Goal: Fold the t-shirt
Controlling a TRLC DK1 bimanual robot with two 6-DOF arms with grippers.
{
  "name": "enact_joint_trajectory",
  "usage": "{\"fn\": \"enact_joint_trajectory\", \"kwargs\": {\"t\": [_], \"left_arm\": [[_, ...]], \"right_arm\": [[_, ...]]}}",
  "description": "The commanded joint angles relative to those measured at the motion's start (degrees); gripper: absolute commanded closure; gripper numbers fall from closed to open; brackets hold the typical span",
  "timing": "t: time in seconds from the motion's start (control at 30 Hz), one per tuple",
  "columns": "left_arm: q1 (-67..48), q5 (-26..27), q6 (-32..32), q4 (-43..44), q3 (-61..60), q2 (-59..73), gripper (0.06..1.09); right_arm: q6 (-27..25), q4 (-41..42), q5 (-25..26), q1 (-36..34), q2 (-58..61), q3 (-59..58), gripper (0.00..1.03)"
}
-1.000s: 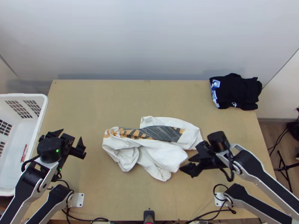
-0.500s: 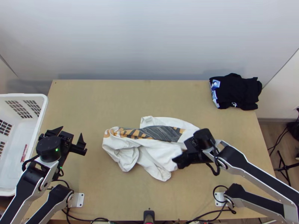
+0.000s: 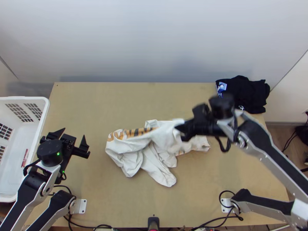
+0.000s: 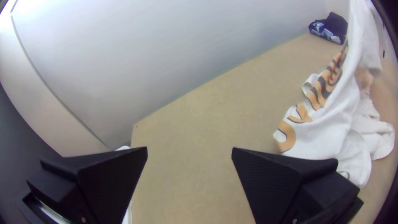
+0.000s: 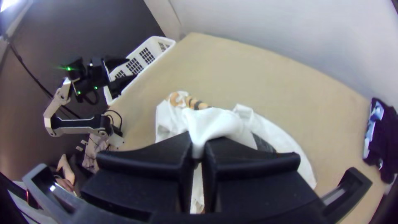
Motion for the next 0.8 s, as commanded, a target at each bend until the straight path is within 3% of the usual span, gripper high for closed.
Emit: {"fn": "enact_joint_trajectory", "kwargs": {"t": [0.0,0.1,0.37,0.4,0.43,0.47,0.5,0.53,0.67,0.77], "left_arm": [[-0.1,0.1,0.5,1.2,-0.1,0.5,0.1],[0.0,0.0,0.5,1.2,-0.4,0.2,0.1],[0.1,0.1,0.1,1.5,-1.9,-0.7,0.1],[0.1,0.1,0.0,1.5,-2.2,-0.9,0.1],[0.1,0.1,0.0,1.3,-2.2,-1.0,0.1],[0.1,0.1,0.0,1.2,-2.2,-1.3,0.1],[0.1,0.1,0.0,1.1,-2.1,-1.7,0.1],[0.1,0.1,0.0,0.9,-2.0,-2.1,0.1],[0.2,0.1,0.4,0.2,-2.3,-3.0,0.1],[0.2,0.1,0.4,0.1,-2.3,-3.2,0.1]], "right_arm": [[-4.8,-5.5,0.2,-2.3,12.0,23.8,1.0],[-5.1,-6.5,0.2,-5.9,19.5,30.3,1.0],[-8.2,-1.3,2.8,-12.7,37.6,28.9,1.0],[-8.5,-0.9,3.4,-13.3,39.9,28.9,0.94],[-8.5,-0.9,3.5,-13.8,41.5,29.0,0.81],[-8.3,-0.9,3.5,-14.1,42.7,29.0,0.55],[-7.6,-1.0,3.5,-14.3,43.3,28.9,0.2],[-6.9,-1.1,3.6,-14.4,43.3,28.2,0.02],[-6.1,-2.5,3.5,-14.4,40.8,27.0,0.03],[-1.5,-2.5,3.4,-15.5,34.3,25.3,0.03]]}}
